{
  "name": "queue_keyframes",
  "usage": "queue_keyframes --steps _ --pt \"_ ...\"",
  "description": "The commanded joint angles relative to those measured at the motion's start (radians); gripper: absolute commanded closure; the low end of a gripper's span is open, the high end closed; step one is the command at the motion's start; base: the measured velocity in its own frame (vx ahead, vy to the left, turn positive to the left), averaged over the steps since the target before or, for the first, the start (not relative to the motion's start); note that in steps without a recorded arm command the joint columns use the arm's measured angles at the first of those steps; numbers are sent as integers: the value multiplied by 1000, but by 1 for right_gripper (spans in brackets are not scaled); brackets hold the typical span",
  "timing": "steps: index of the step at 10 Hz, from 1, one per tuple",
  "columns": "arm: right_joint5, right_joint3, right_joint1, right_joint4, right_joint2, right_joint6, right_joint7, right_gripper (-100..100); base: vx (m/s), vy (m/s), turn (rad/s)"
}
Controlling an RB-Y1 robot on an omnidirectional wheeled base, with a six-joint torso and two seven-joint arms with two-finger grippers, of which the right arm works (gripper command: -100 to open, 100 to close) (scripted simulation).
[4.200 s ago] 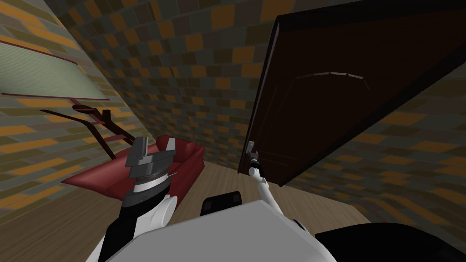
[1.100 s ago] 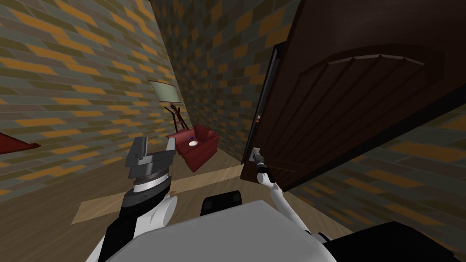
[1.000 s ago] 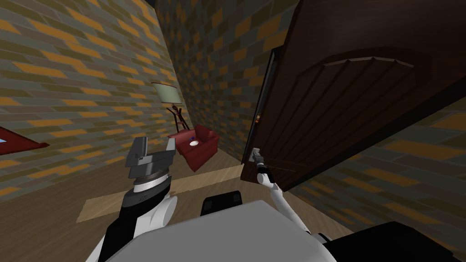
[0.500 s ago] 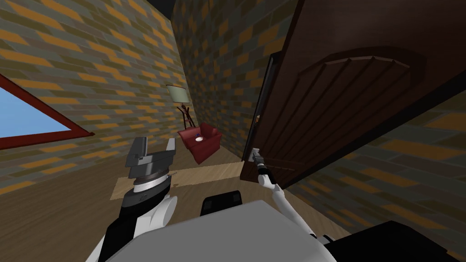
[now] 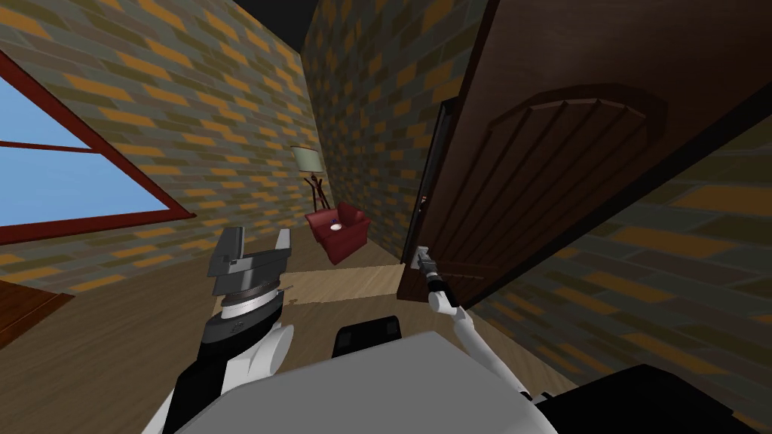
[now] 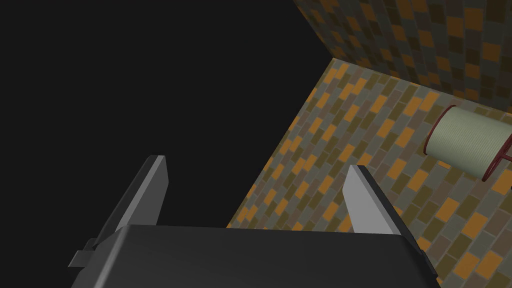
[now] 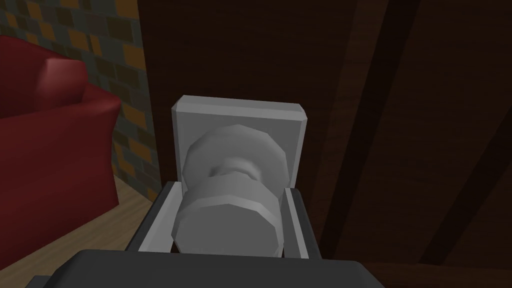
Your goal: Pull the door open
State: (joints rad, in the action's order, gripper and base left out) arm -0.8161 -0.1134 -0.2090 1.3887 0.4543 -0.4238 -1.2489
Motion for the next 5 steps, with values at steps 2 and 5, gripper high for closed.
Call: queue_keyframes --steps 2,5 --pt "4 -20 -12 9 24 -14 -22 100 -157 -35 121" --pt "9 -47 -27 21 55 -33 -52 100 -221 -48 118"
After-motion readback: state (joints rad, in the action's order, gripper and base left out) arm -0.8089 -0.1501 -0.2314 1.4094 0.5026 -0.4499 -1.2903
